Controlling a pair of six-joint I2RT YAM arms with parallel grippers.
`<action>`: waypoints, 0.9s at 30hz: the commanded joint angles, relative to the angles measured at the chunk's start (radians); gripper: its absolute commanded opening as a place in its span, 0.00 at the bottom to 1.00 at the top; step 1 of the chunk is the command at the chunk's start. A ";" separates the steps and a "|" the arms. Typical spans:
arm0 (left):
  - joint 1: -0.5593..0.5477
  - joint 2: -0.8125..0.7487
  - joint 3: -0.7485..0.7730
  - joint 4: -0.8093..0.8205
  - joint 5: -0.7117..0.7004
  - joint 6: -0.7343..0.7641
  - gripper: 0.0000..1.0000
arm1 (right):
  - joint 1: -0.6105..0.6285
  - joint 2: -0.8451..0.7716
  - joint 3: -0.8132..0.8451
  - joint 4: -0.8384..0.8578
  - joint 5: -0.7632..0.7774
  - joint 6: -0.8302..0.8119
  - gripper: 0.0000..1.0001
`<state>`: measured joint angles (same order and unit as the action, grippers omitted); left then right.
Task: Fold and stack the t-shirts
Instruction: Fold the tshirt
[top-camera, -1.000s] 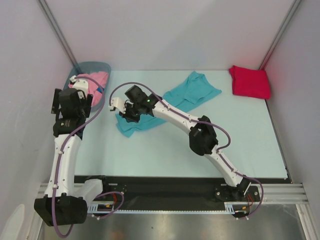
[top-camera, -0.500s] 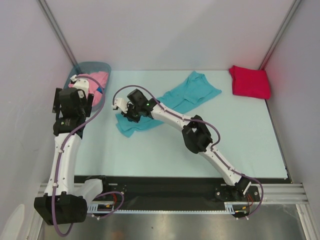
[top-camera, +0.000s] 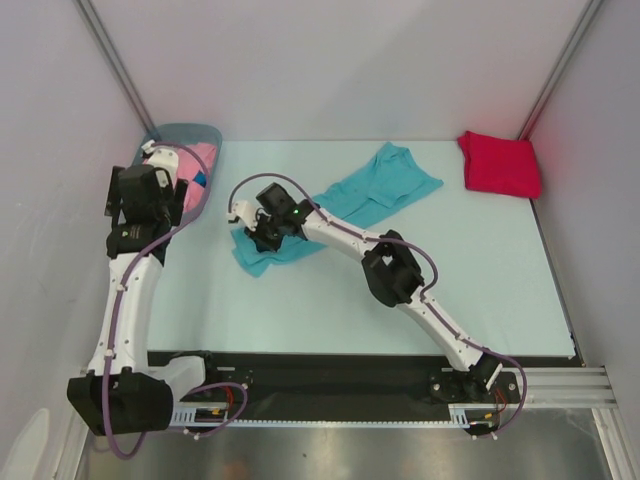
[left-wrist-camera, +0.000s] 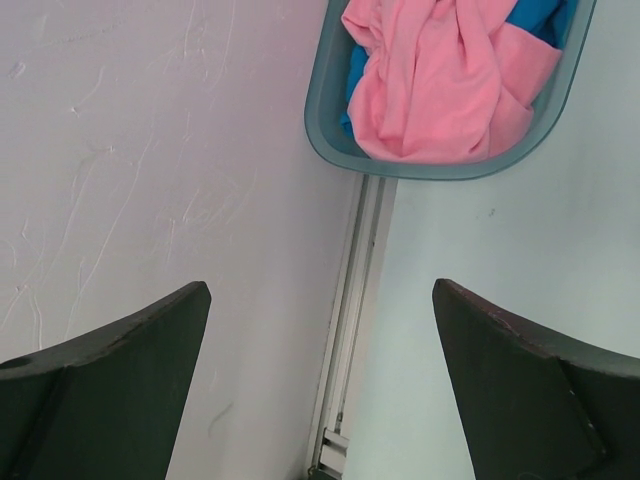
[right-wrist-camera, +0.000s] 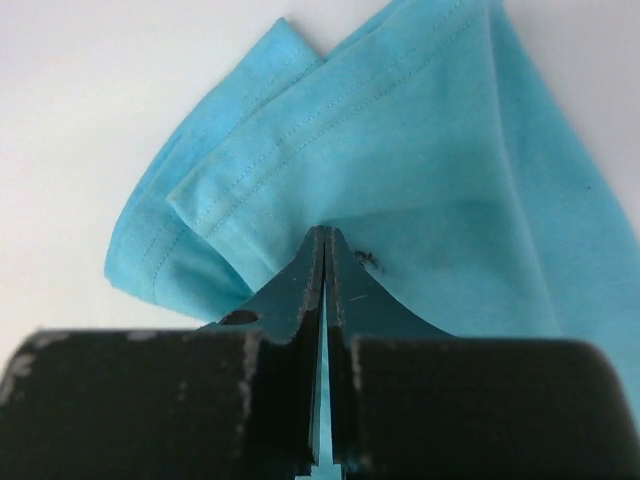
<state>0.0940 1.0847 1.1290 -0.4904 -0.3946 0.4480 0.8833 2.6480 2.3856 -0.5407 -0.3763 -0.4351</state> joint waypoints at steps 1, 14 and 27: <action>0.007 0.021 0.075 0.059 0.013 0.029 1.00 | -0.012 -0.069 -0.054 -0.158 -0.114 0.042 0.00; 0.006 0.133 0.173 0.119 0.062 0.017 1.00 | -0.190 -0.374 -0.563 -0.315 -0.283 0.076 0.00; 0.000 0.253 0.304 0.125 0.155 -0.029 1.00 | -0.193 -0.514 -0.726 -0.516 -0.274 -0.043 0.00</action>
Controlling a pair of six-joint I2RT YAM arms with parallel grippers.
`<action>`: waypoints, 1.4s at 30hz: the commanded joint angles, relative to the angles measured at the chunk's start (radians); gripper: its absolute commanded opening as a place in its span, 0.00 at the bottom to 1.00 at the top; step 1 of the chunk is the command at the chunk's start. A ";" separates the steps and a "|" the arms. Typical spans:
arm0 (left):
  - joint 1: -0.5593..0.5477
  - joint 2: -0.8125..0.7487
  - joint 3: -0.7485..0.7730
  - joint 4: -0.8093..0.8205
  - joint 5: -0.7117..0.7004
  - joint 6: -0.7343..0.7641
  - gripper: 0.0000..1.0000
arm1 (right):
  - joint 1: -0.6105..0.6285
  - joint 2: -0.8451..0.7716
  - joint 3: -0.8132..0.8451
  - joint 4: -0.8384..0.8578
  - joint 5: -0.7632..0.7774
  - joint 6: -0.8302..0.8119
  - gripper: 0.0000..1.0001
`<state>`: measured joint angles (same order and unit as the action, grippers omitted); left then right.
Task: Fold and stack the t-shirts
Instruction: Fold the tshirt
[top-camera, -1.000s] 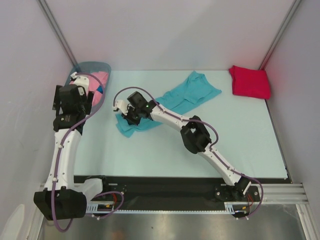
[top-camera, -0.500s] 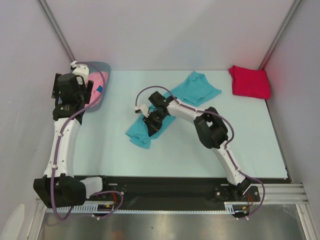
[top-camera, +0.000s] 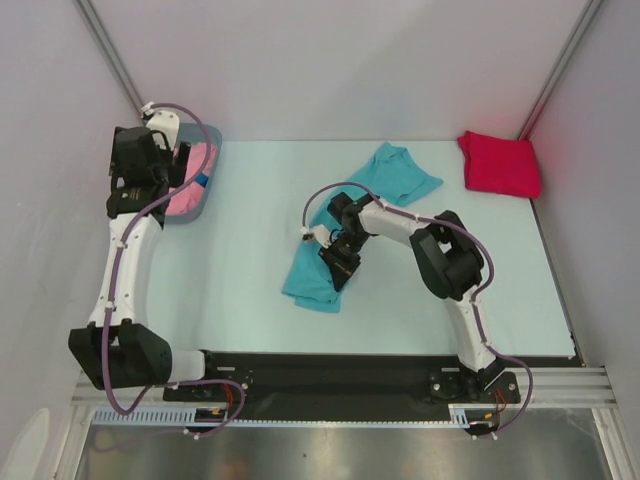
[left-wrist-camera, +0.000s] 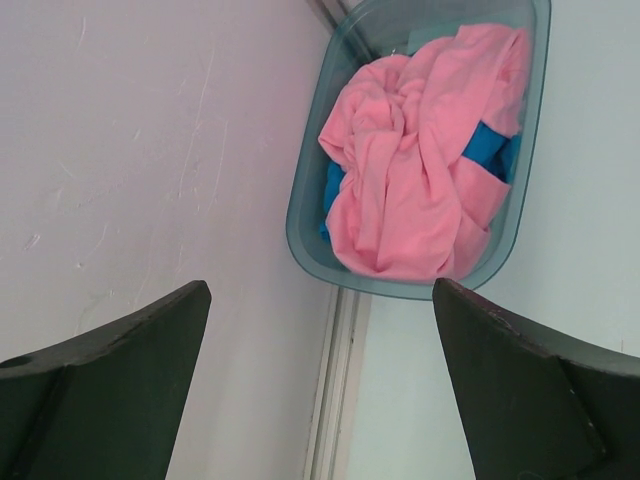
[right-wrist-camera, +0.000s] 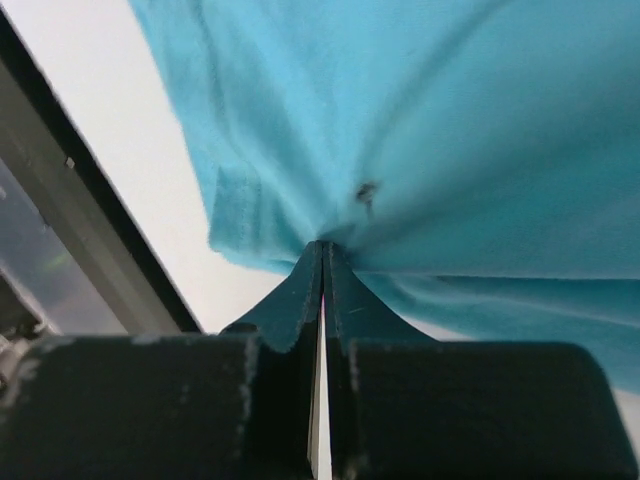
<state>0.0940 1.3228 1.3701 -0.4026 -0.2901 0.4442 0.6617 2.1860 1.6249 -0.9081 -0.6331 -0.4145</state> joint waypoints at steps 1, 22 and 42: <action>-0.002 0.022 0.069 0.038 0.054 -0.019 1.00 | 0.038 -0.040 0.065 -0.179 -0.026 -0.082 0.00; -0.172 0.015 -0.144 -0.077 0.469 0.215 1.00 | -0.136 -0.169 0.277 -0.164 0.501 -0.129 0.00; -0.356 0.495 0.193 -0.424 0.813 0.282 0.00 | -0.478 -0.253 0.443 0.032 0.935 -0.352 0.00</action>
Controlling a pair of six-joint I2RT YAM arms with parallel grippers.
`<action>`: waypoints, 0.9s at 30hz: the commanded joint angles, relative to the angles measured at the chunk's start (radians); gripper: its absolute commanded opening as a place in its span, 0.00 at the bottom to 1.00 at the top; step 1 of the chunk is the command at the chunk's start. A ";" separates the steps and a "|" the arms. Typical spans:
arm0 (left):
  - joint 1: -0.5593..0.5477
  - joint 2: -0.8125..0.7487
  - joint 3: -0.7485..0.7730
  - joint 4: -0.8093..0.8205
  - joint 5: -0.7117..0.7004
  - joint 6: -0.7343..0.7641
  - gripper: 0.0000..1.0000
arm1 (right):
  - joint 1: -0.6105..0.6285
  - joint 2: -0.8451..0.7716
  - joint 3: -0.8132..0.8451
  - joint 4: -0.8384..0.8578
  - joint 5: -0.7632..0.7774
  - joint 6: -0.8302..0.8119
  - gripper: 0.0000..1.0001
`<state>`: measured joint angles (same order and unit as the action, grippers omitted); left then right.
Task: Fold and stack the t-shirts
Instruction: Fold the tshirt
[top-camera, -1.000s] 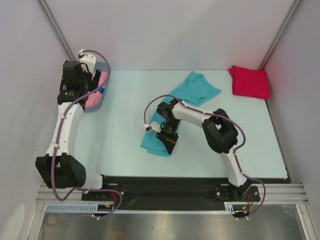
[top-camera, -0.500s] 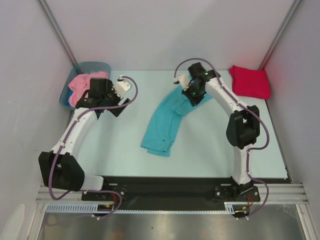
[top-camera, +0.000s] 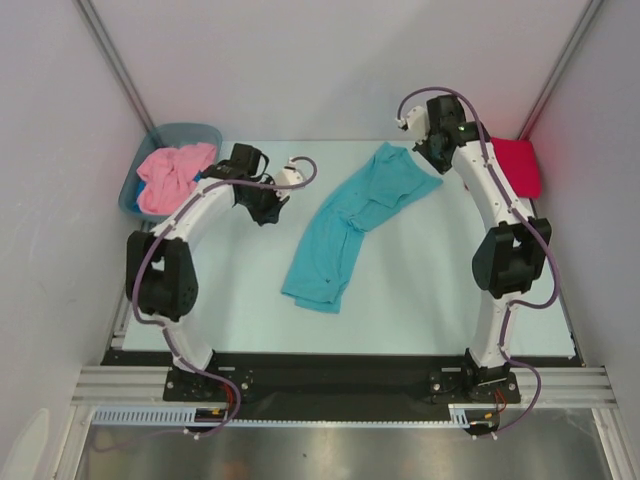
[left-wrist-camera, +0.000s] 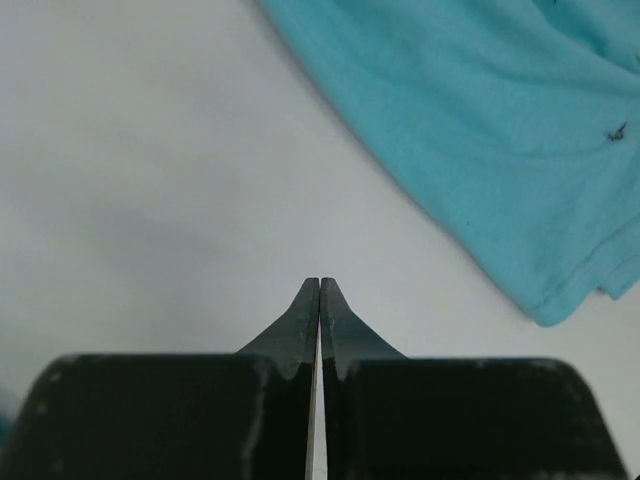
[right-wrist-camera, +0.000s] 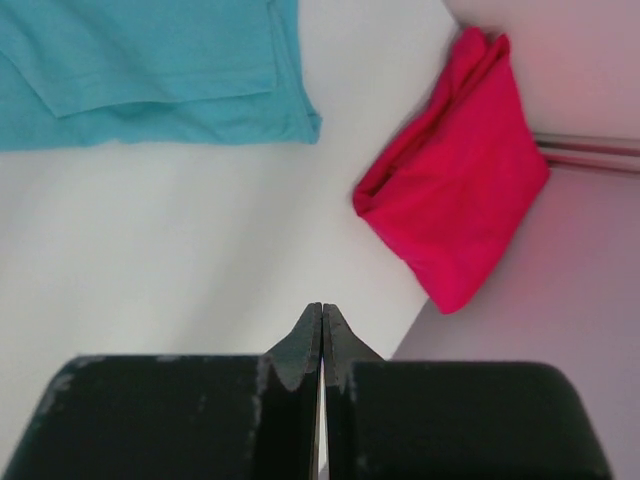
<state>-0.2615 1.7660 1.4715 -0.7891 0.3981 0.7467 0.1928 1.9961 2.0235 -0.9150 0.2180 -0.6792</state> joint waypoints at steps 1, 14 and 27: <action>-0.001 0.105 0.116 -0.044 0.134 -0.048 0.00 | -0.019 -0.056 0.066 0.031 0.096 -0.091 0.00; -0.288 0.165 0.109 -0.140 0.045 0.141 0.00 | -0.055 0.050 0.294 0.015 0.057 -0.051 0.91; -0.298 0.265 0.098 -0.219 0.099 0.212 0.00 | -0.069 0.053 0.351 0.025 0.103 -0.060 1.00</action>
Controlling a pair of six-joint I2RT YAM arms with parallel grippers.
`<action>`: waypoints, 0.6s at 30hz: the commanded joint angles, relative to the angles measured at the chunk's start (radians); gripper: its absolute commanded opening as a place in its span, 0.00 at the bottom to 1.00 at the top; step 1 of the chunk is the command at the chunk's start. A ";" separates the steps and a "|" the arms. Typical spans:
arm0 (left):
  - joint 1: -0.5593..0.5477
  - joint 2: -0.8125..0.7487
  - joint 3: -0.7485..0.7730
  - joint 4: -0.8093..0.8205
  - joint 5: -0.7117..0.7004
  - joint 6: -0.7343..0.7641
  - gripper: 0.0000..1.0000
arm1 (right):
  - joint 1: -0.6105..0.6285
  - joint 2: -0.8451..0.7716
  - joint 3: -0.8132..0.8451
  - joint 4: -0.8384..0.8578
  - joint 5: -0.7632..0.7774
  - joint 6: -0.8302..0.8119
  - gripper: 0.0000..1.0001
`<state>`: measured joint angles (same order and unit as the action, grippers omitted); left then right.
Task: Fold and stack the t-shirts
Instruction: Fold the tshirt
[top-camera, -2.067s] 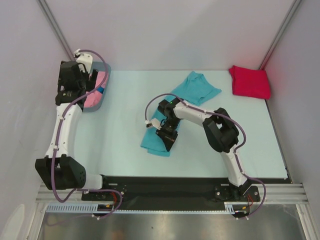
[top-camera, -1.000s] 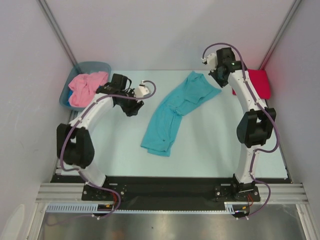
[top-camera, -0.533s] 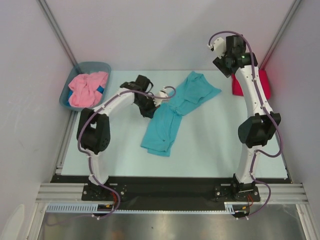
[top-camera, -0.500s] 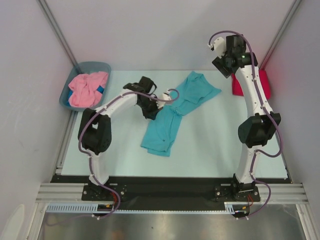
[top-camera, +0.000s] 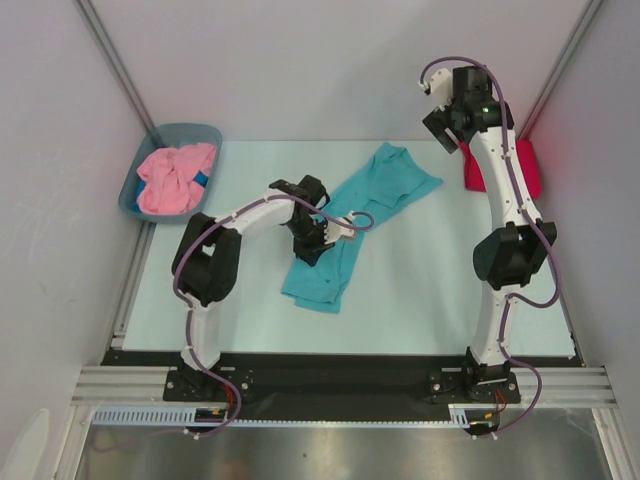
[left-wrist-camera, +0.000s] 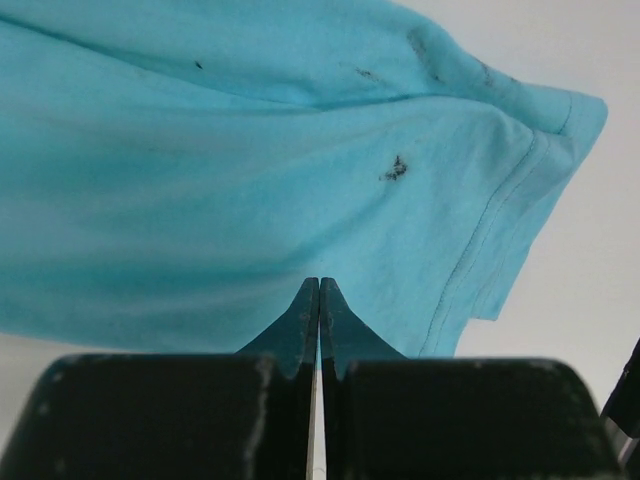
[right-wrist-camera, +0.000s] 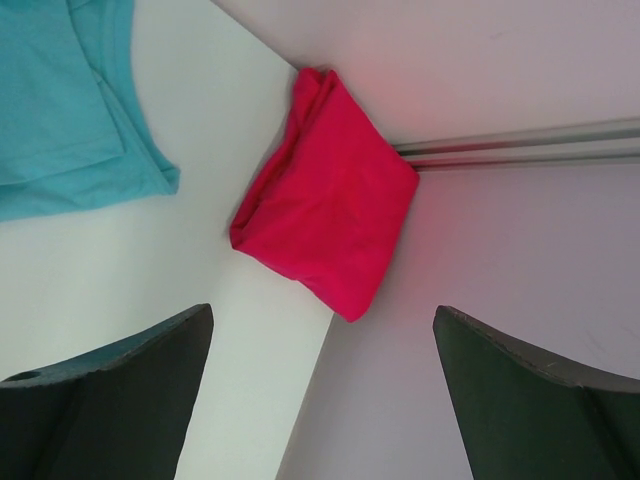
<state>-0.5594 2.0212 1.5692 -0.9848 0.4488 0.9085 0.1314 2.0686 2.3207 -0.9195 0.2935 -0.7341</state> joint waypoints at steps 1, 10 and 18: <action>0.000 0.016 0.002 -0.028 0.054 0.055 0.00 | -0.007 -0.019 0.054 0.030 0.030 -0.007 1.00; 0.001 0.100 0.041 -0.051 0.067 0.067 0.00 | 0.016 -0.024 0.016 0.028 0.044 0.022 1.00; -0.002 0.122 -0.018 -0.074 0.123 0.064 0.01 | 0.034 -0.018 0.040 0.033 0.044 0.010 1.00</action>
<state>-0.5575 2.1220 1.5787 -1.0248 0.4858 0.9367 0.1551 2.0686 2.3302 -0.9096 0.3252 -0.7273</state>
